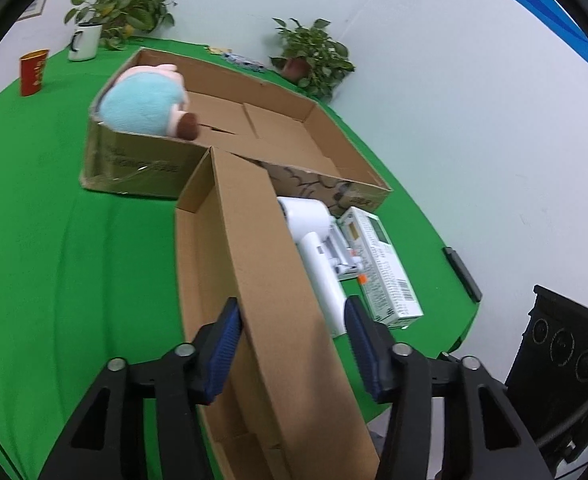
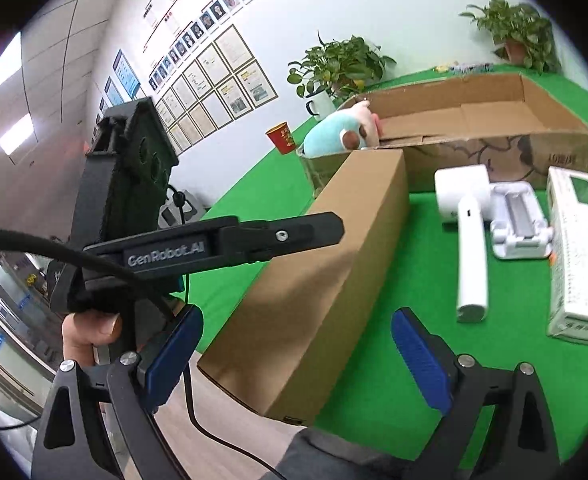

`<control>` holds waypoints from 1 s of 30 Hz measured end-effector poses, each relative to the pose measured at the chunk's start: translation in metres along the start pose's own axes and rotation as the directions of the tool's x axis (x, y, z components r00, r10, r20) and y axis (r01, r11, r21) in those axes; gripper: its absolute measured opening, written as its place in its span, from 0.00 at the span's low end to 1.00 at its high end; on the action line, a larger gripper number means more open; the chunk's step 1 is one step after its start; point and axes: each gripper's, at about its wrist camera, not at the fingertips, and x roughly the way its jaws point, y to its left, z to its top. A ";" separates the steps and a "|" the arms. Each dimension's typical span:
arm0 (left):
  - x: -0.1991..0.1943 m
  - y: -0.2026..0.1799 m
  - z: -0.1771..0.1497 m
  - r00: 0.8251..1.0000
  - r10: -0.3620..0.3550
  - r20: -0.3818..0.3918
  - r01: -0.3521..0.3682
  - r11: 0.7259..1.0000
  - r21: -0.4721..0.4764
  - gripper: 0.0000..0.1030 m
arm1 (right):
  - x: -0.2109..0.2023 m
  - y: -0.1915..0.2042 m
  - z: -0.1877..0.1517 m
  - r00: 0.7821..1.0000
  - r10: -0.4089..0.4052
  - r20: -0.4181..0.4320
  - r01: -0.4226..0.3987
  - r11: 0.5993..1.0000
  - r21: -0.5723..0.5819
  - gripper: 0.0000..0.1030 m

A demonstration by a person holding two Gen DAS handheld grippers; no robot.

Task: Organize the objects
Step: 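Lift the long brown box with the left gripper and tilt it open side up, then carry the long brown box with the left gripper over the large box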

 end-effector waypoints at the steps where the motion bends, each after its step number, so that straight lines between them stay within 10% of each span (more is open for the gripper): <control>1: 0.003 -0.005 0.002 1.000 -0.005 -0.002 0.005 1.000 0.011 0.44 | -0.001 0.001 0.000 1.000 -0.005 0.004 0.005 1.000 -0.011 0.93; 20: 0.019 -0.012 0.011 1.000 0.001 -0.009 0.000 1.000 0.021 0.37 | -0.002 -0.040 0.013 0.993 -0.110 0.039 0.110 0.994 0.017 0.91; 30: 0.012 0.020 -0.007 0.994 0.105 -0.025 -0.105 0.994 -0.014 0.37 | 0.026 -0.038 0.007 0.960 -0.278 -0.033 0.275 0.959 -0.065 0.41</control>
